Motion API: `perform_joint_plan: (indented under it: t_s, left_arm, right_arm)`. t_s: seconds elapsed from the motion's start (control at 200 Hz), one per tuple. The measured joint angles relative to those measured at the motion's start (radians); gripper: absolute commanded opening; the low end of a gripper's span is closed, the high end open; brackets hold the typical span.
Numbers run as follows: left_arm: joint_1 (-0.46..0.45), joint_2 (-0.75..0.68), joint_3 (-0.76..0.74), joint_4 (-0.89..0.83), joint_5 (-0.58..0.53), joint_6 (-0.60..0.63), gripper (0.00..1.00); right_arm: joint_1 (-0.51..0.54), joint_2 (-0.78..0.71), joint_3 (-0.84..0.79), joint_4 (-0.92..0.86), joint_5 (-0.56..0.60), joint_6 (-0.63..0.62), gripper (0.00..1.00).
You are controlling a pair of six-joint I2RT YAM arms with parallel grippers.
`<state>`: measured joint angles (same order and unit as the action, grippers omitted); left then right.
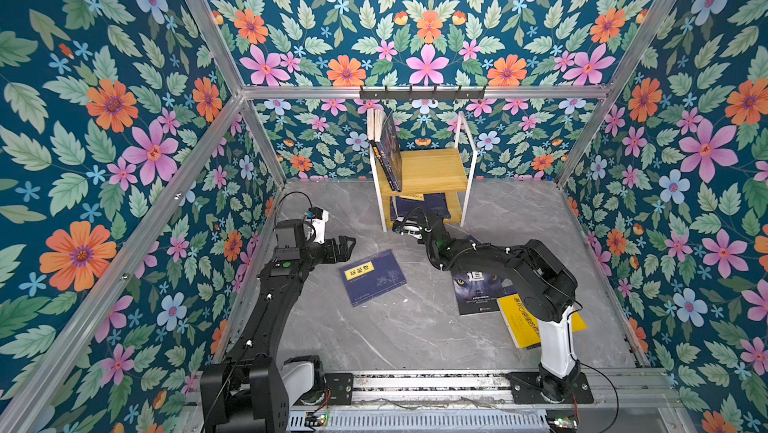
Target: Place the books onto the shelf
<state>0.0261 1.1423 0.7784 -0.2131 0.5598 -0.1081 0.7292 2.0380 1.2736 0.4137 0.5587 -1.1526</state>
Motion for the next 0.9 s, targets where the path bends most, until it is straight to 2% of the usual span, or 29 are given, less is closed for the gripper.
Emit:
perform_joint_plan:
  t_s: [0.305, 0.78, 0.9]
  left_arm:
    - [-0.001, 0.010, -0.001, 0.005, 0.005, -0.011, 0.99]
    - [-0.006, 0.005, -0.018, 0.019, 0.008, -0.013, 0.99]
    - [-0.006, 0.006, -0.016, 0.019, 0.008, -0.008, 0.99]
  right_arm:
    - [-0.005, 0.030, 0.006, -0.064, -0.034, -0.002, 0.00]
    - [-0.041, 0.105, 0.197, -0.233, -0.099, 0.011, 0.00]
    - [-0.043, 0.130, 0.244, -0.274, -0.112, 0.022, 0.03]
